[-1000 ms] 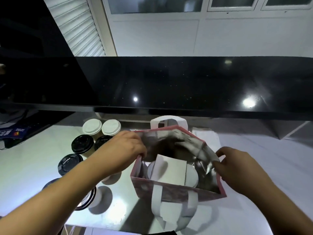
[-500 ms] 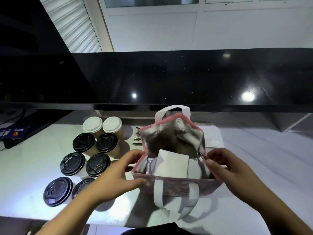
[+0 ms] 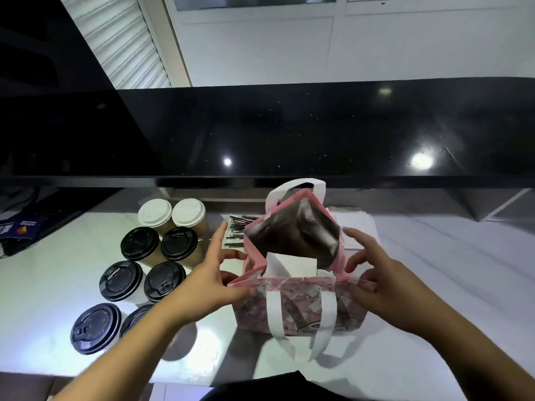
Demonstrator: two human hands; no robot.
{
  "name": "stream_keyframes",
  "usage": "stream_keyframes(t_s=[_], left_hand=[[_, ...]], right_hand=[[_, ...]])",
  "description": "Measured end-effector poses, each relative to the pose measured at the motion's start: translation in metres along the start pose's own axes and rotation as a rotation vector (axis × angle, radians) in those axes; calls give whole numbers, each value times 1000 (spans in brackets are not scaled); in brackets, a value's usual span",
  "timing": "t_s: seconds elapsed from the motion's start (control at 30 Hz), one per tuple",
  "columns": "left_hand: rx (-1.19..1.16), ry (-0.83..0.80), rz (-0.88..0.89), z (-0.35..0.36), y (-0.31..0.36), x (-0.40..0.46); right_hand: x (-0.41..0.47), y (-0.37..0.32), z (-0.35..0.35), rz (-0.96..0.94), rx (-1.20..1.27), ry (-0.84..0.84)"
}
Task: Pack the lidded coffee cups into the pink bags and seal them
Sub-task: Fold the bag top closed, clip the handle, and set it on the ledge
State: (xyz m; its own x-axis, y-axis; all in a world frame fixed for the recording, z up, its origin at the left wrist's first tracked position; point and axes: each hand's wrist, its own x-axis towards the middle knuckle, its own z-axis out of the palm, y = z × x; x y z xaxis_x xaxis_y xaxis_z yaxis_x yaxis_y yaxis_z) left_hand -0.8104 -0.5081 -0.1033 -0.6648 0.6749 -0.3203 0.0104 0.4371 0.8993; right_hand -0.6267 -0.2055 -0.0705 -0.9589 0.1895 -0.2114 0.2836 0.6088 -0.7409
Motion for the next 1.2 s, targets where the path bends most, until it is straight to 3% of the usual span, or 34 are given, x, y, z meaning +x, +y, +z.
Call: stream_keyframes(t_s=[0.17, 0.27, 0.43, 0.67, 0.93, 1.1, 1.2], left_hand=[[236, -68, 59, -15, 16, 17], [401, -31, 171, -18, 23, 24], [478, 6, 239, -16, 25, 33], [860, 13, 462, -11, 26, 36], [701, 56, 417, -15, 18, 43], [604, 81, 435, -14, 11, 45], [668, 87, 486, -10, 12, 43]], right_hand=[[15, -10, -13, 2, -268, -116], [21, -8, -15, -48, -320, -45], [24, 8, -14, -118, -485, 101], [28, 10, -24, -223, -517, 124], [33, 21, -25, -164, -469, 159], [32, 36, -14, -223, -454, 245], [31, 42, -6, -280, -471, 328]])
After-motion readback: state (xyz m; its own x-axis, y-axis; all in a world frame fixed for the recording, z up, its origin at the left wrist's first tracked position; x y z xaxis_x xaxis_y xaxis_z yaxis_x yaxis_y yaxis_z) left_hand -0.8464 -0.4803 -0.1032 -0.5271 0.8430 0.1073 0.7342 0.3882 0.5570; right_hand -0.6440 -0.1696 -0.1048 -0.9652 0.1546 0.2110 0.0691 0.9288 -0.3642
